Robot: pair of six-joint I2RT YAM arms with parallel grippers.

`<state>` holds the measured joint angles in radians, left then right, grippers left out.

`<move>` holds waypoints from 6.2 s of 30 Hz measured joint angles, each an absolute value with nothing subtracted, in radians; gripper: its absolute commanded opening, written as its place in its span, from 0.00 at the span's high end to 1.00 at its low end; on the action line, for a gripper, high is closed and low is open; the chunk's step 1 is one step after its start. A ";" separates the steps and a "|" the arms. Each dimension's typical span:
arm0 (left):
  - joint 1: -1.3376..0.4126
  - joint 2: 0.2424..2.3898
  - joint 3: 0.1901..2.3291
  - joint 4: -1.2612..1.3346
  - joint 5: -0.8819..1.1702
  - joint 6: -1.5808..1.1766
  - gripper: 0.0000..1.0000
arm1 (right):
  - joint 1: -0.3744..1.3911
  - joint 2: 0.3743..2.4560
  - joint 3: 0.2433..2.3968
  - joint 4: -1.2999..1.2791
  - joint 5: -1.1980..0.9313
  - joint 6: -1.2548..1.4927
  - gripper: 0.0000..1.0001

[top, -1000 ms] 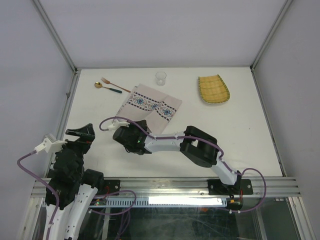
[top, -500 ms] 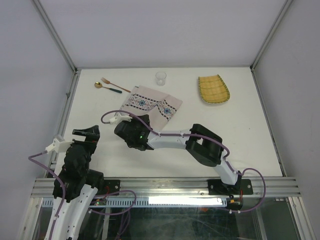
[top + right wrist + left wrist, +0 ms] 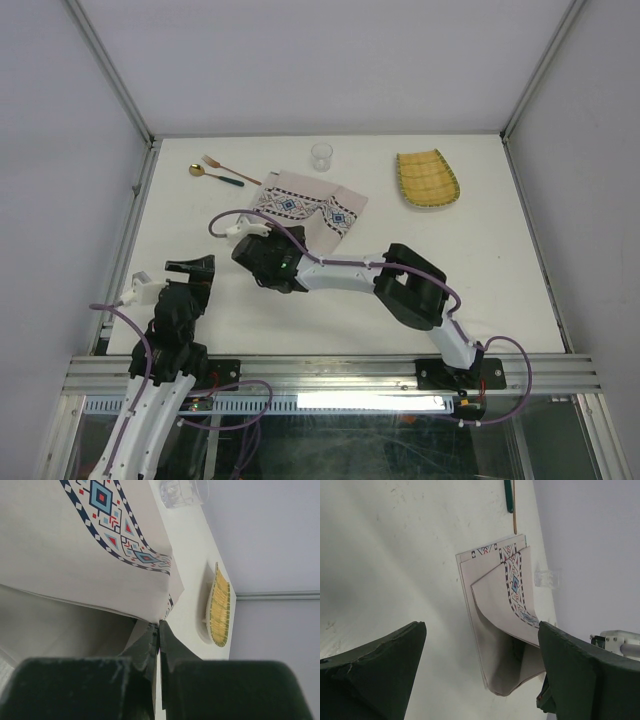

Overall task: Set the dinner table for one person
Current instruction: Flatten out the napkin at the center of the board.

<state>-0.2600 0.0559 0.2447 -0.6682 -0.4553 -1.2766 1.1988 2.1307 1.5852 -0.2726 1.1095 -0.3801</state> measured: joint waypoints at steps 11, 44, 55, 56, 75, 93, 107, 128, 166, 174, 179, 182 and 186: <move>-0.260 0.183 0.184 -0.469 -0.445 -1.324 0.01 | 1.193 2.111 1.601 -0.401 1.110 -0.277 1.00; -0.260 0.871 0.016 0.769 -0.319 -1.206 0.01 | 1.207 2.058 1.685 -0.904 1.106 0.195 1.00; -0.260 1.169 0.016 1.002 -0.253 -1.169 0.01 | 1.233 2.042 1.685 -1.101 1.103 0.412 1.00; -0.260 1.200 0.018 1.021 -0.249 -1.166 0.01 | 1.234 2.038 1.685 -1.114 1.103 0.429 1.00; -0.260 1.795 0.214 1.341 -0.084 -1.158 0.01 | 1.263 2.003 1.666 -1.345 1.097 0.700 1.00; -0.260 1.747 0.273 1.272 -0.072 -1.118 0.01 | 1.273 1.984 1.637 -1.398 1.086 0.787 1.00; -0.276 1.859 0.272 1.370 -0.126 -1.130 0.01 | 1.292 1.984 1.636 -1.413 1.079 0.823 1.00; -0.282 1.914 0.277 1.415 -0.173 -1.179 0.01 | 1.300 1.835 1.463 -1.460 0.995 1.034 0.70; -0.282 1.740 0.106 1.401 -0.208 -1.129 0.01 | 1.380 1.929 1.629 -1.293 1.084 0.817 0.01; -0.282 1.198 0.052 1.217 -0.279 -1.052 0.01 | 1.369 1.950 1.629 -1.037 1.035 0.574 0.01; -0.282 0.715 0.085 0.900 -0.375 -0.970 0.01 | 1.340 2.000 1.672 -0.913 0.997 0.459 0.03; -0.282 0.525 0.110 0.727 -0.426 -0.918 0.01 | 1.318 2.069 1.727 -0.857 0.971 0.407 0.04; -0.282 0.426 0.142 0.534 -0.484 -0.867 0.01 | 1.295 2.160 1.790 -0.821 0.929 0.370 0.05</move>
